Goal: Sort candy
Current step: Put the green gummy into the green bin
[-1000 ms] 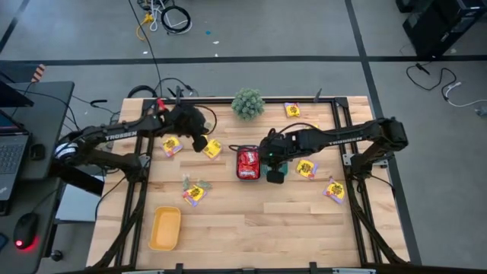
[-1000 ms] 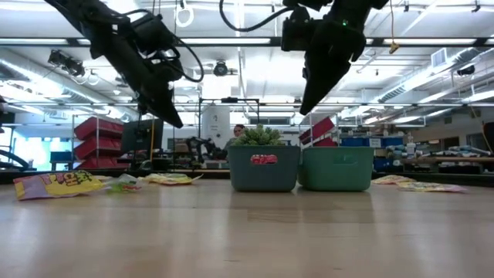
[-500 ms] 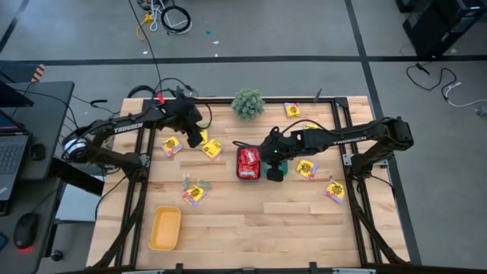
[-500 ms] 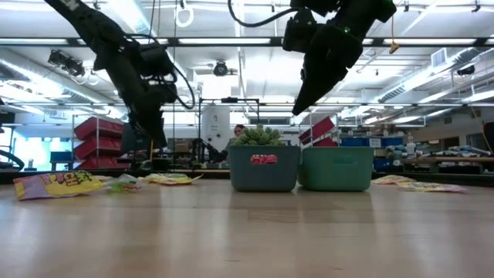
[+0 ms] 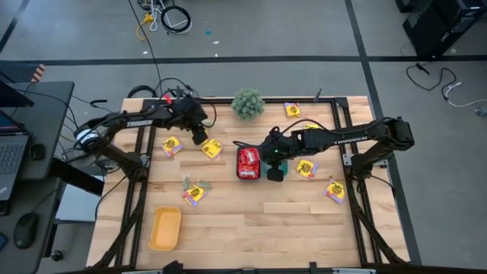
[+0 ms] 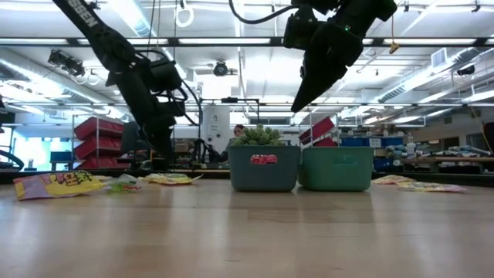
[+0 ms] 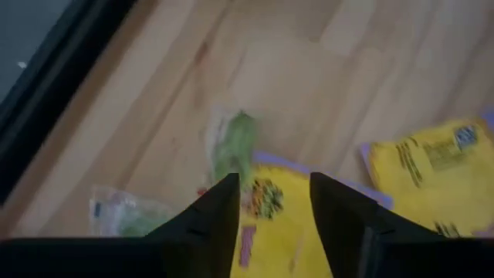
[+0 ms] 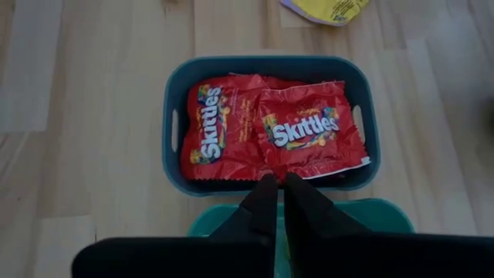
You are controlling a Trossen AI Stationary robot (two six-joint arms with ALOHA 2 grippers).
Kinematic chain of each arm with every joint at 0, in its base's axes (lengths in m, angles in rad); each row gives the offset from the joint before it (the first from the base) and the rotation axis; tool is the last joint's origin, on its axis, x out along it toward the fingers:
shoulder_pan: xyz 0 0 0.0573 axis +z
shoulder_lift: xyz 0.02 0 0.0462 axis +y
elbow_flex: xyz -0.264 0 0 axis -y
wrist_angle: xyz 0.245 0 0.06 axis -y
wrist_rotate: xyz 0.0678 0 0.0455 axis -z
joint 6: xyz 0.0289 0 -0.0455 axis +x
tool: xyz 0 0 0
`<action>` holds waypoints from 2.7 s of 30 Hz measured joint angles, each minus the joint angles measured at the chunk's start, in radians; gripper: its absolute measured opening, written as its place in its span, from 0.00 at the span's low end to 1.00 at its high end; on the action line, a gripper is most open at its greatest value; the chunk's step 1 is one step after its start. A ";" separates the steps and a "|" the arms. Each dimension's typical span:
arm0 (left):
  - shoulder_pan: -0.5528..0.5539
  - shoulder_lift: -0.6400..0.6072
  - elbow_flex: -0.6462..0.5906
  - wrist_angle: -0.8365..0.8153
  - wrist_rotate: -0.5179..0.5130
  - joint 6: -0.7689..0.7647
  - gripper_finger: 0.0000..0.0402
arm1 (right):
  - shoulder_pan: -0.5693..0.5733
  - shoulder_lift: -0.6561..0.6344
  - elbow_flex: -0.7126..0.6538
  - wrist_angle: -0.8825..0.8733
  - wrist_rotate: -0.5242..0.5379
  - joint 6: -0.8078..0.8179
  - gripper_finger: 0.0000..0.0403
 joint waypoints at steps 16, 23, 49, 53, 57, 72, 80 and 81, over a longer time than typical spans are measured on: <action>0.000 0.230 0.143 -0.008 -0.053 0.021 0.46 | 0.000 0.000 0.000 0.000 0.000 -0.019 0.04; 0.000 0.285 0.181 -0.045 -0.103 0.039 0.46 | 0.000 0.001 0.000 0.000 0.000 -0.029 0.04; -0.063 0.213 0.417 -0.340 -0.129 -0.013 0.01 | 0.009 -0.154 0.000 -0.170 0.019 0.096 0.05; -0.144 0.172 0.460 -0.384 -0.120 -0.024 0.01 | 0.017 -0.214 0.000 -0.293 0.105 0.159 0.06; -0.242 0.149 0.495 -0.392 -0.085 -0.029 0.00 | 0.021 -0.270 -0.015 -0.346 0.155 0.188 0.06; -0.509 0.170 0.663 -0.379 -0.015 -0.133 0.00 | -0.016 -0.461 -0.300 -0.154 0.165 0.315 0.03; -0.572 0.300 0.783 -0.324 -0.009 -0.124 0.00 | -0.060 -0.496 -0.314 -0.149 0.202 0.323 0.03; -0.577 0.319 0.796 -0.315 0.001 -0.117 0.00 | -0.068 -0.501 -0.314 -0.149 0.202 0.319 0.02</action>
